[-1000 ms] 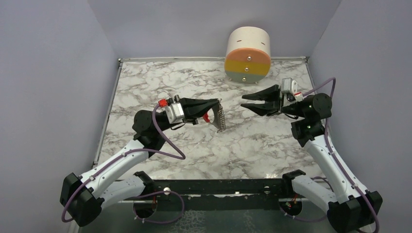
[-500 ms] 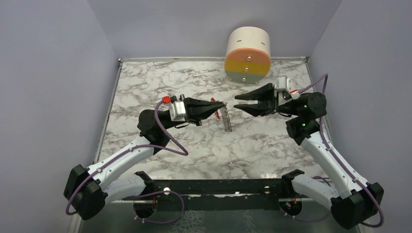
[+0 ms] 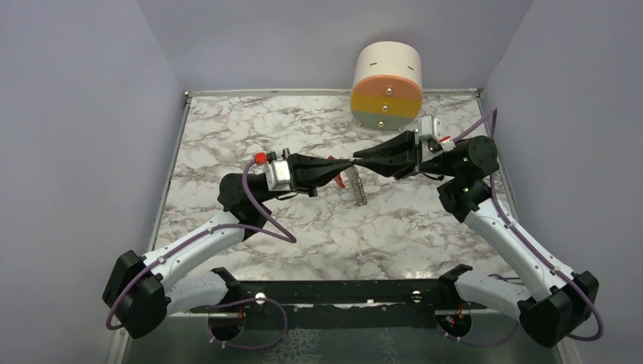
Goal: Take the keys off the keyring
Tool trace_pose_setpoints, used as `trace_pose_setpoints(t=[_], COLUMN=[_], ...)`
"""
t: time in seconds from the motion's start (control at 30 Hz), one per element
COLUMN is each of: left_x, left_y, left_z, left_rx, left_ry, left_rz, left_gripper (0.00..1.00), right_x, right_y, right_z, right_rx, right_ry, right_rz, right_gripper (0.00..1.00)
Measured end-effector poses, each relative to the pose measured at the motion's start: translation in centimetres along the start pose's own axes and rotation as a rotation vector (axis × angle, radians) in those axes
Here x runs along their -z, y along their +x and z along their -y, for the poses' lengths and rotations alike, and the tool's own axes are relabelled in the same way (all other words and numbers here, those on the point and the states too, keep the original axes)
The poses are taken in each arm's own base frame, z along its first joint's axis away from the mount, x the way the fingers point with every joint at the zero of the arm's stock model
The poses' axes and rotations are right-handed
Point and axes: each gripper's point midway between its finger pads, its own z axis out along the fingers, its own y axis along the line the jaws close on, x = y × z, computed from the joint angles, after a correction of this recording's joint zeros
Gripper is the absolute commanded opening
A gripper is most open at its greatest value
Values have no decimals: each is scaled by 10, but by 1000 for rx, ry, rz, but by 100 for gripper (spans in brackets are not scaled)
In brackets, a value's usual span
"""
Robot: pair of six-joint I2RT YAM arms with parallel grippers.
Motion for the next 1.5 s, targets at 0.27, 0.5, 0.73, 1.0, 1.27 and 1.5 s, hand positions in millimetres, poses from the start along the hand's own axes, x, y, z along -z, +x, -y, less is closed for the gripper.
trace_pose_setpoints(t=[0.27, 0.5, 0.73, 1.0, 1.27, 1.5], left_x=[0, 0, -1, 0, -2, -10], left_y=[-2, -4, -3, -2, 4, -1], left_z=[-1, 0, -4, -8, -14, -20], left_rx=[-10, -17, -20, -23, -9, -17], left_ry=[-6, -4, -23, -46, -72, -74], left_rz=[23, 36, 43, 44, 8, -23], left_gripper=[0, 0, 0, 0, 0, 10], right_x=[-3, -4, -5, -6, -4, -3], right_y=[0, -1, 0, 0, 3, -6], right_z=[-1, 2, 0, 3, 8, 14], right_rx=[9, 25, 27, 67, 82, 128], right_ry=[-7, 3, -5, 15, 52, 65], right_rz=[-4, -3, -9, -12, -56, -87], right_gripper=[21, 17, 1, 1, 1, 1])
